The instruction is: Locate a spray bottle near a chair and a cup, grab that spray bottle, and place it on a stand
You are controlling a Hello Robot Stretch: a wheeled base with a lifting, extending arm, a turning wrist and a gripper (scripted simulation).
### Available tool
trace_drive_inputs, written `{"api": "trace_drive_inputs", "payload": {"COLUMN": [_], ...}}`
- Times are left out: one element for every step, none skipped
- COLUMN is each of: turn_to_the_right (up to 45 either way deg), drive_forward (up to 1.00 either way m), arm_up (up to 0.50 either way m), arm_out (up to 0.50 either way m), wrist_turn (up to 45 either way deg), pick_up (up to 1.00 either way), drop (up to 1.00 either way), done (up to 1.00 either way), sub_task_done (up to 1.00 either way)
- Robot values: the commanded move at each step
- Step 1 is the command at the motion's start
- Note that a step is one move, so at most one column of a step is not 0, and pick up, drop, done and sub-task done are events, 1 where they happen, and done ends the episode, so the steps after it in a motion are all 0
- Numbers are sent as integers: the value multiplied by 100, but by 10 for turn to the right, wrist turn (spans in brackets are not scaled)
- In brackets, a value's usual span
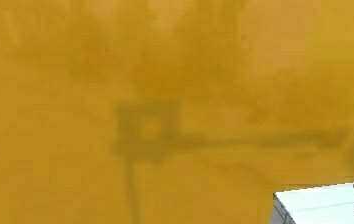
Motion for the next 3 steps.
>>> {"api": "trace_drive_inputs", "payload": {"turn_to_the_right": [0, 0, 0], "drive_forward": [0, 0, 0], "arm_up": [0, 0, 0], "arm_out": [0, 0, 0], "wrist_turn": [450, 390, 390], "pick_up": [0, 0, 0], "drop": [0, 0, 0], "done": [0, 0, 0], "sub_task_done": [0, 0, 0]}}
